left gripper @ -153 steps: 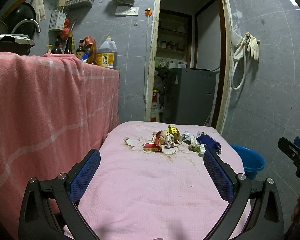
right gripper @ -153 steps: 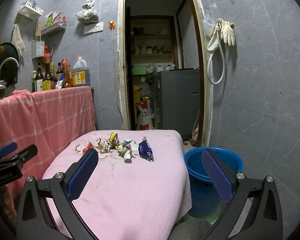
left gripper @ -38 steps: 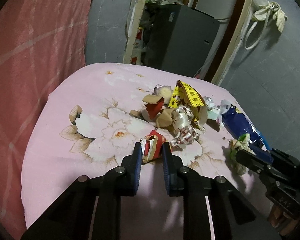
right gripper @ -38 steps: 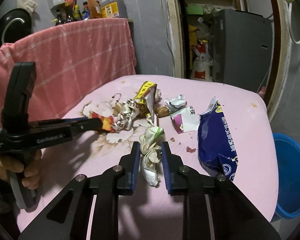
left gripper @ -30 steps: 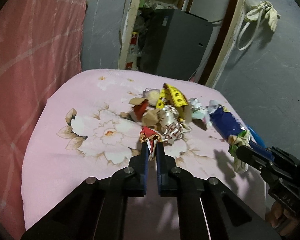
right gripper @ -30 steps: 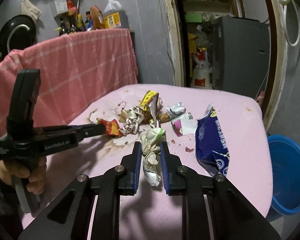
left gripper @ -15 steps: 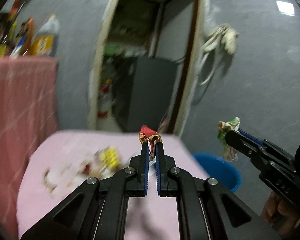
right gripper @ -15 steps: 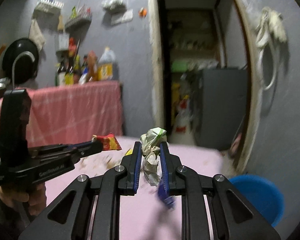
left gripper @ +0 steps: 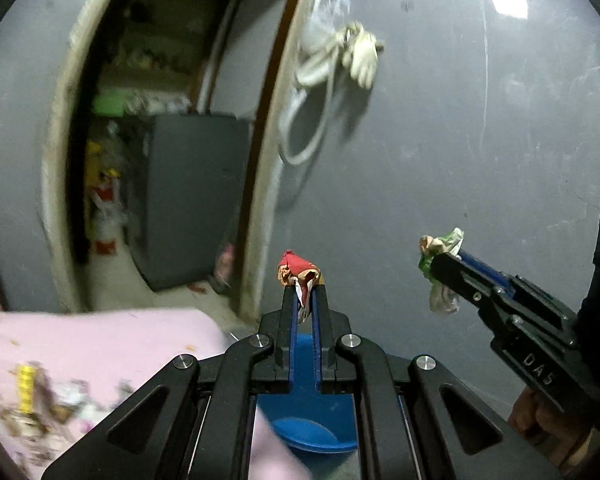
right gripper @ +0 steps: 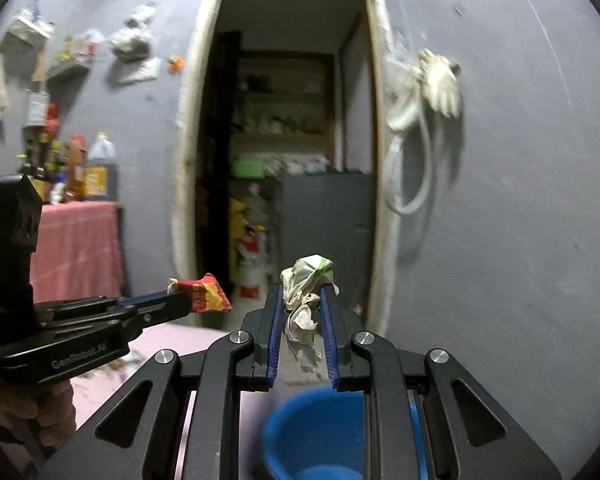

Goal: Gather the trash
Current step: 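Carry both held pieces over the blue basin and open both tools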

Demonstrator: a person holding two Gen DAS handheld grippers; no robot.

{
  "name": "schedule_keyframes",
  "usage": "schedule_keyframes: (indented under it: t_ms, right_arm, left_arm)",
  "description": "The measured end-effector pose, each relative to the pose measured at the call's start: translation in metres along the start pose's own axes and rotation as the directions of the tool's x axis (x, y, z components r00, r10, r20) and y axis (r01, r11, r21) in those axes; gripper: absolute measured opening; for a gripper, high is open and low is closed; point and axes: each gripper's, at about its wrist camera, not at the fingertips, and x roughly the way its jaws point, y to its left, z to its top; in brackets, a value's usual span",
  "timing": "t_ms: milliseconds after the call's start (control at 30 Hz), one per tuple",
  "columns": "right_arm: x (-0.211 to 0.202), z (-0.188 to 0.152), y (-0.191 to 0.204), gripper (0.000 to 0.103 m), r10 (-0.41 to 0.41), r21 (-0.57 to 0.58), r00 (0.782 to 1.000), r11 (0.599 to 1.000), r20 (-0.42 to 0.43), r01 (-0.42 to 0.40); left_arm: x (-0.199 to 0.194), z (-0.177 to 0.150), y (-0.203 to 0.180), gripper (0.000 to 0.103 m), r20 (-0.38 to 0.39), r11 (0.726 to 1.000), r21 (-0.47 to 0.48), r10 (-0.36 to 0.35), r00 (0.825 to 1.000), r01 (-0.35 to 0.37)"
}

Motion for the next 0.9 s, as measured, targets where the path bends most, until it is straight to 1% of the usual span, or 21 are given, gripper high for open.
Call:
schedule_keyframes:
  t_ms: [33,67,100,133,200,233,300,333,433,467,500,567,633,667,700,767,800,833,900]
  right_arm:
    - [0.006,-0.006,-0.007,0.016,-0.01,0.013,1.0,1.0,-0.023,0.01]
    - [0.012,-0.011,-0.014,0.016,-0.014,0.028,0.999,0.999,-0.047,0.016]
    - [0.016,-0.016,-0.019,0.016,-0.016,0.037,0.998,0.999,-0.066,0.019]
    - [0.023,-0.023,-0.025,0.016,-0.02,0.047,0.995,0.999,-0.095,0.024]
    - [0.035,-0.035,-0.036,0.016,-0.019,0.069,0.989,0.997,-0.149,0.029]
    - [0.042,-0.042,-0.04,0.017,-0.014,0.081,0.984,0.996,-0.18,0.029]
    - [0.055,-0.056,-0.045,0.019,-0.007,0.094,0.973,0.995,-0.232,0.03]
    - [0.061,-0.061,-0.047,0.019,-0.001,0.101,0.967,0.995,-0.255,0.028]
    - [0.076,-0.077,-0.05,0.019,0.017,0.121,0.95,0.992,-0.311,0.022]
    - [0.08,-0.08,-0.051,0.019,0.018,0.125,0.946,0.992,-0.325,0.024]
    - [0.084,-0.084,-0.053,0.02,0.019,0.129,0.941,0.991,-0.338,0.026]
    - [0.089,-0.091,-0.057,0.024,0.026,0.145,0.932,0.989,-0.362,0.028]
    - [0.092,-0.097,-0.061,0.028,0.032,0.164,0.925,0.986,-0.378,0.033]
    - [0.095,-0.1,-0.064,0.029,0.034,0.174,0.922,0.984,-0.387,0.037]
    - [0.096,-0.102,-0.065,0.029,0.035,0.18,0.919,0.983,-0.392,0.039]
    - [0.095,-0.104,-0.069,0.029,0.032,0.189,0.917,0.981,-0.399,0.048]
    - [0.097,-0.103,-0.071,0.03,0.033,0.193,0.916,0.98,-0.399,0.049]
    - [0.096,-0.103,-0.072,0.034,0.033,0.197,0.917,0.979,-0.397,0.05]
    - [0.094,-0.101,-0.074,0.036,0.03,0.199,0.92,0.979,-0.392,0.053]
  left_arm:
    - [0.026,-0.002,-0.002,0.004,-0.053,1.0,-0.02,-0.019,0.998,0.018]
    - [0.029,-0.003,0.002,0.004,-0.063,1.0,-0.025,-0.02,0.998,0.019]
    - [0.051,-0.006,0.004,0.004,-0.113,0.998,-0.054,-0.029,0.993,0.023]
    - [0.058,-0.008,0.016,0.004,-0.133,0.998,-0.066,-0.032,0.991,0.023]
    - [0.083,-0.014,0.028,0.005,-0.204,0.995,-0.097,-0.032,0.978,0.013]
    - [0.107,-0.017,0.034,0.005,-0.262,0.992,-0.122,-0.042,0.964,0.01]
    - [0.113,-0.028,0.042,0.005,-0.292,0.99,-0.139,-0.048,0.955,0.007]
    - [0.131,-0.032,0.048,0.006,-0.329,0.989,-0.145,-0.046,0.943,-0.003]
    - [0.15,-0.043,0.058,0.006,-0.374,0.988,-0.151,-0.04,0.926,-0.018]
    - [0.147,-0.045,0.054,0.007,-0.378,0.988,-0.153,-0.041,0.925,-0.018]
    - [0.157,-0.048,0.06,0.009,-0.397,0.987,-0.161,-0.042,0.917,-0.024]
    - [0.17,-0.053,0.065,0.012,-0.422,0.984,-0.176,-0.051,0.905,-0.027]
    - [0.172,-0.058,0.065,0.017,-0.44,0.982,-0.187,-0.057,0.896,-0.029]
    - [0.165,-0.065,0.059,0.017,-0.441,0.982,-0.188,-0.058,0.895,-0.029]
    - [0.168,-0.066,0.061,0.02,-0.448,0.981,-0.192,-0.061,0.892,-0.029]
    - [0.16,-0.062,0.056,0.024,-0.45,0.979,-0.2,-0.061,0.891,-0.034]
    - [0.157,-0.06,0.057,0.026,-0.449,0.978,-0.207,-0.062,0.892,-0.037]
    - [0.152,-0.058,0.056,0.027,-0.444,0.976,-0.215,-0.065,0.893,-0.036]
    - [0.144,-0.052,0.054,0.031,-0.437,0.976,-0.212,-0.059,0.897,-0.039]
